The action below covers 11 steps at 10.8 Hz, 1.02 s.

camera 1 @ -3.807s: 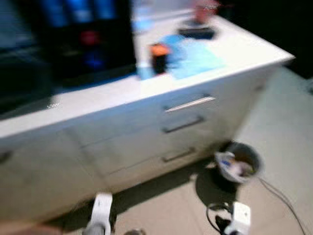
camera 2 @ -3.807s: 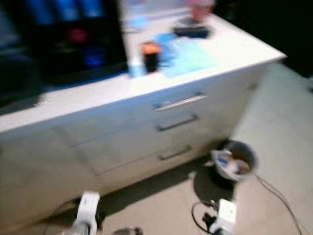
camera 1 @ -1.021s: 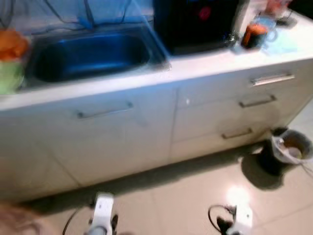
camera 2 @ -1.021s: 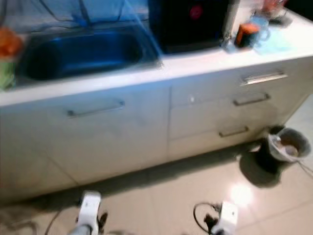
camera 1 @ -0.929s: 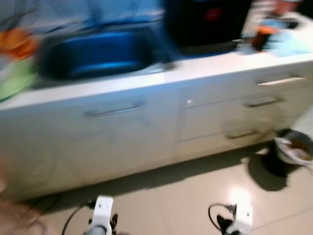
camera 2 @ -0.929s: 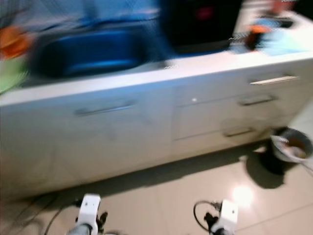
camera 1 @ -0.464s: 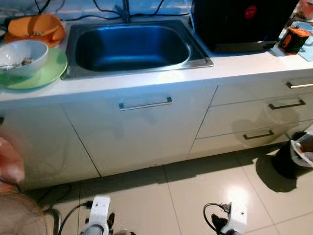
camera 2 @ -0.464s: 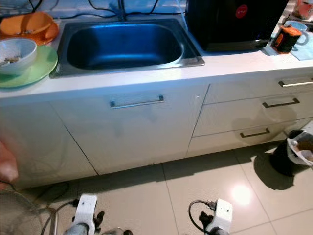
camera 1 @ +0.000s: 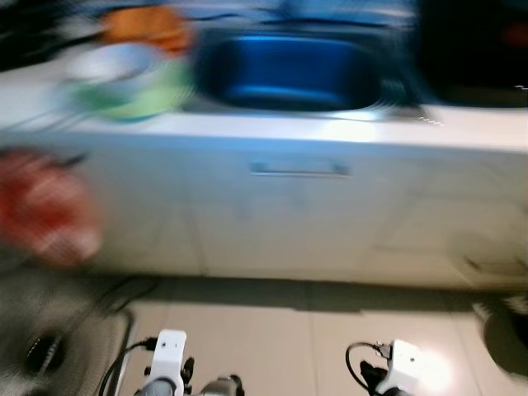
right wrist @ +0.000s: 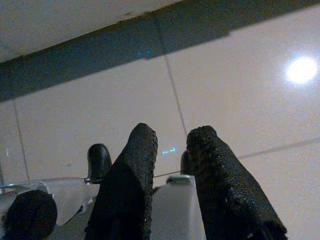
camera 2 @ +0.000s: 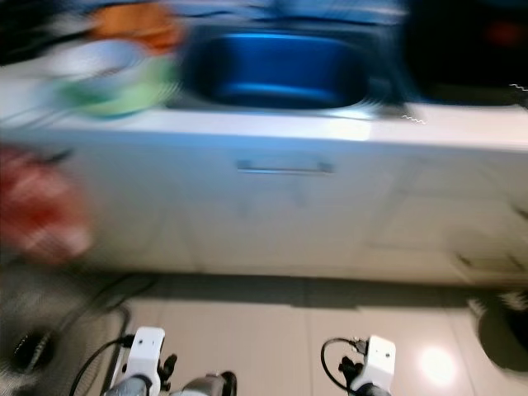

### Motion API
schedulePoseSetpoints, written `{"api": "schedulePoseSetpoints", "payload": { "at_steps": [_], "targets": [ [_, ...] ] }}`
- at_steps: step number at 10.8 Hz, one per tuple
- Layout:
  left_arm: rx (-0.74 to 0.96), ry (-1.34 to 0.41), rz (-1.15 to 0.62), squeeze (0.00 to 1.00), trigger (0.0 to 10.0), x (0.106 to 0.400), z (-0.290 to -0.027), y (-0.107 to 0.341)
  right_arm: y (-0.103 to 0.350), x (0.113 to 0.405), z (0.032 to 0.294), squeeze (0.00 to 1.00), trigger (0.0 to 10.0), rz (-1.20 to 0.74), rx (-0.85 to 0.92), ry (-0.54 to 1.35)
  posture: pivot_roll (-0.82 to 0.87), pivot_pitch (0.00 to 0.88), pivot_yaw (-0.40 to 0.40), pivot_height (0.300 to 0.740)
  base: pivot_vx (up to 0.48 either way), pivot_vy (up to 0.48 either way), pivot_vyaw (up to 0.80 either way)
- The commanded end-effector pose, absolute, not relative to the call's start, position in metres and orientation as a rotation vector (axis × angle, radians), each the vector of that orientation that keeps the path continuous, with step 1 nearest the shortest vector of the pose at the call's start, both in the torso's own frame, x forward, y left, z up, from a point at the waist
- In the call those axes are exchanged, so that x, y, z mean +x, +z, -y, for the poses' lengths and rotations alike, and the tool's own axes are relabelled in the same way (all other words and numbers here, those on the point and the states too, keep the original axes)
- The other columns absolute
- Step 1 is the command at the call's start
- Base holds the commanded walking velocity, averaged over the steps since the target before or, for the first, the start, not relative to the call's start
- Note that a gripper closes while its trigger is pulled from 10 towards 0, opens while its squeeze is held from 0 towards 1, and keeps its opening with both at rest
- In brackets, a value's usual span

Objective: Kitchen organization

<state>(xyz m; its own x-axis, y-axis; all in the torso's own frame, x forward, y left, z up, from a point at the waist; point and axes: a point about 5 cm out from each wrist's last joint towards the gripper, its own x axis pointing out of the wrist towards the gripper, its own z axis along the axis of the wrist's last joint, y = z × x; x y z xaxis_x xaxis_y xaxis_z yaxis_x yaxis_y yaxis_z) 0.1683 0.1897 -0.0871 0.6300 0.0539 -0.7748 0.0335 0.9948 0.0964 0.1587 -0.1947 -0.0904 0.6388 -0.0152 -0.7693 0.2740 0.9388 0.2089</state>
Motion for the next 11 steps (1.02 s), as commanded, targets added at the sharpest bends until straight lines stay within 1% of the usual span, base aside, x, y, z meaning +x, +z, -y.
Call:
{"api": "schedulePoseSetpoints", "payload": {
  "at_steps": [1,5,11],
  "targets": [
    [0.106,0.01,-0.893,0.0,10.0,0.167,-0.1898,-0.0876,-0.092,0.1554,0.1943,0.0,10.0,-0.878,0.323,-0.171,0.02,0.097,0.0,0.74,0.0,0.0,0.8],
    [0.118,0.013,-0.901,0.0,10.0,0.1674,-0.1918,-0.0875,-0.0921,0.1559,0.1927,0.0,10.0,-0.88,0.33,-0.173,0.02,0.098,0.003,0.74,0.0,0.0,0.0],
    [0.12,0.016,-0.908,0.0,10.0,0.1673,-0.1916,-0.0878,-0.092,0.1562,0.193,0.0,10.0,-0.88,0.329,-0.17,0.02,0.1,0.003,0.74,0.259,0.0,0.0]
  ]
}}
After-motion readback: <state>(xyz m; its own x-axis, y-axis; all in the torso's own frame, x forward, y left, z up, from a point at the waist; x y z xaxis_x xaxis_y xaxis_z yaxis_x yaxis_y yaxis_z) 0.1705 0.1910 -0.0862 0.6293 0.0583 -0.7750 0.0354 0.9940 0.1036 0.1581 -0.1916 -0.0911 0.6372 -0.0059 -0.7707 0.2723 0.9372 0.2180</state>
